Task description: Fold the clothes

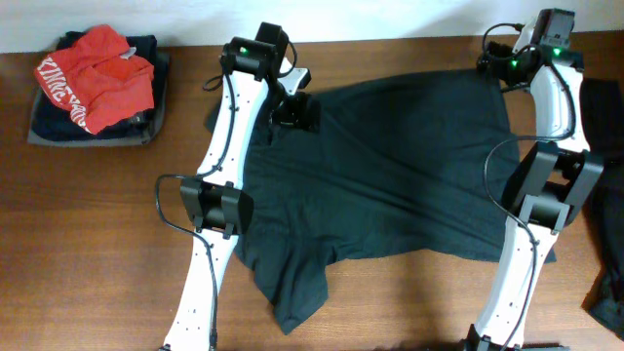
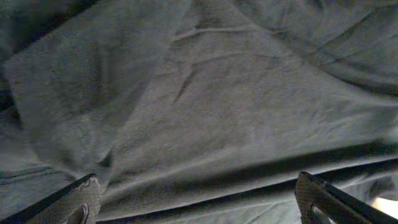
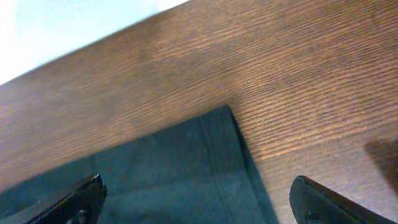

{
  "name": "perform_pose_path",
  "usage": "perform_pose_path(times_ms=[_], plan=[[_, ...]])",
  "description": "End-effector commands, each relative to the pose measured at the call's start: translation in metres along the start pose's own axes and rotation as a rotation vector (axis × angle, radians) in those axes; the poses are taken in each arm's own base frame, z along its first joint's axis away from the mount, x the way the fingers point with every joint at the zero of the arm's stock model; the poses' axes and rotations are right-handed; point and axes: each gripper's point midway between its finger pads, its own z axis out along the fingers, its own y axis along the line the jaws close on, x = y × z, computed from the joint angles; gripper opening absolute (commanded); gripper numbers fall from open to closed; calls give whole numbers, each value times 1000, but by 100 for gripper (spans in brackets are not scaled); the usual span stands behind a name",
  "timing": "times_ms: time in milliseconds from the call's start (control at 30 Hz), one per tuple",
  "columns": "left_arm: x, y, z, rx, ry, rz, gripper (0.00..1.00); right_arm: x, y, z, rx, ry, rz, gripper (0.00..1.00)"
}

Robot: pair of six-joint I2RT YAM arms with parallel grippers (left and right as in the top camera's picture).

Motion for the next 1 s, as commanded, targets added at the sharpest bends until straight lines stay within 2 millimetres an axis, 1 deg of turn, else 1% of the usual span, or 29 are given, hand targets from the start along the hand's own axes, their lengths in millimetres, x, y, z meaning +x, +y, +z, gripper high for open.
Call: perform_pose_path(times_ms=[0,300,333,367,400,433,567,600,700,733,800,833,867,900,967], plan=[[-3,3,-14,-42,-27,8,99,8,-5,19,24,11,-51,99],[-5,3,-14,-42,-34,11,99,13,-5,32,21,9,-91,100],[-5,3,-14,-42,-36,12,99,14,-4,34,21,10,-100,99],[-5,3,-14,-42,-37,12,99,16,-3,36,20,13,-103,96],[-6,3,-14,-42,-38,11,99,18,-2,38,21,17,-105,94],[-6,4,-14,-42,-38,10,99,22,-1,43,23,25,-109,93],[-6,4,-14,-42,-38,10,99,31,1,54,53,42,-128,95],[-6,4,-14,-42,-38,10,99,36,1,59,82,51,-137,95],[-6,4,-14,-42,-37,10,99,40,4,63,93,57,-153,95],[-6,4,-14,-42,-38,10,99,40,4,63,92,58,-153,93],[-6,4,-14,-42,-39,10,99,40,5,63,92,55,-153,85],[-6,4,-14,-42,-39,10,99,39,4,63,92,52,-153,75],[-6,4,-14,-42,-41,11,99,39,4,63,92,52,-153,70],[-7,4,-14,-42,-44,12,99,38,3,63,95,51,-151,59],[-7,4,-14,-42,-44,12,99,38,0,63,109,52,-143,55]])
